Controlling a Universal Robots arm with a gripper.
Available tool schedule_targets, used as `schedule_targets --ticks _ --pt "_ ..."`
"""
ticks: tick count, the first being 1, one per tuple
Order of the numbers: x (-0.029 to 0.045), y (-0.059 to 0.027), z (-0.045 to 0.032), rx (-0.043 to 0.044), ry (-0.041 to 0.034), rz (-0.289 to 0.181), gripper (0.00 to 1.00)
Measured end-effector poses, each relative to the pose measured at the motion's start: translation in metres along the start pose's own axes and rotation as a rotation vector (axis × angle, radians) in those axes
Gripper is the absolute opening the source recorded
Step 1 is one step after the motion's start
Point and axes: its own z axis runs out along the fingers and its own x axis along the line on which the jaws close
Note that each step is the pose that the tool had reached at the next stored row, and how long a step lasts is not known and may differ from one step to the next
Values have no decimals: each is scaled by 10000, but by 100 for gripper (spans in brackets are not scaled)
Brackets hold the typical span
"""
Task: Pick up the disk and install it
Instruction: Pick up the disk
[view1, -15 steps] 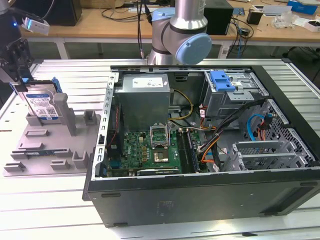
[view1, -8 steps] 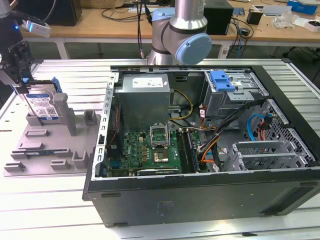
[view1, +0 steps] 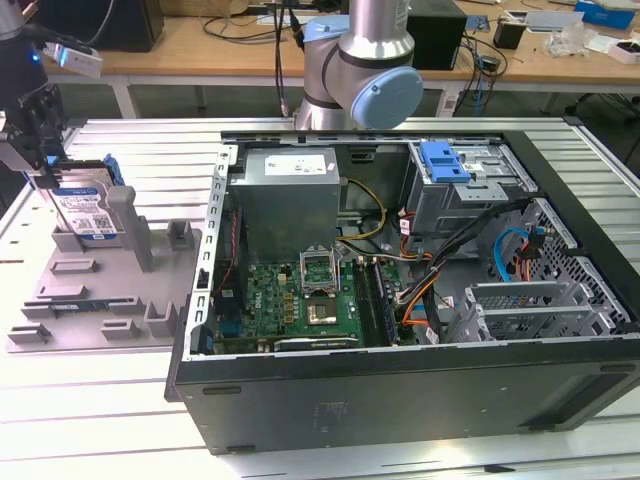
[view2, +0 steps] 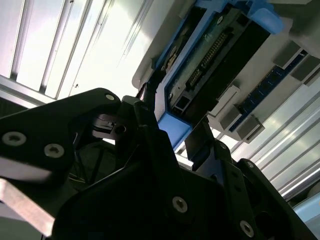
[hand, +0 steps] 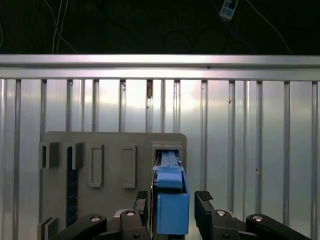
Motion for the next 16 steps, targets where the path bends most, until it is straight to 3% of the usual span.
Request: schedule_targets --ticks 16 --pt "-3 13 63 2 1 0 48"
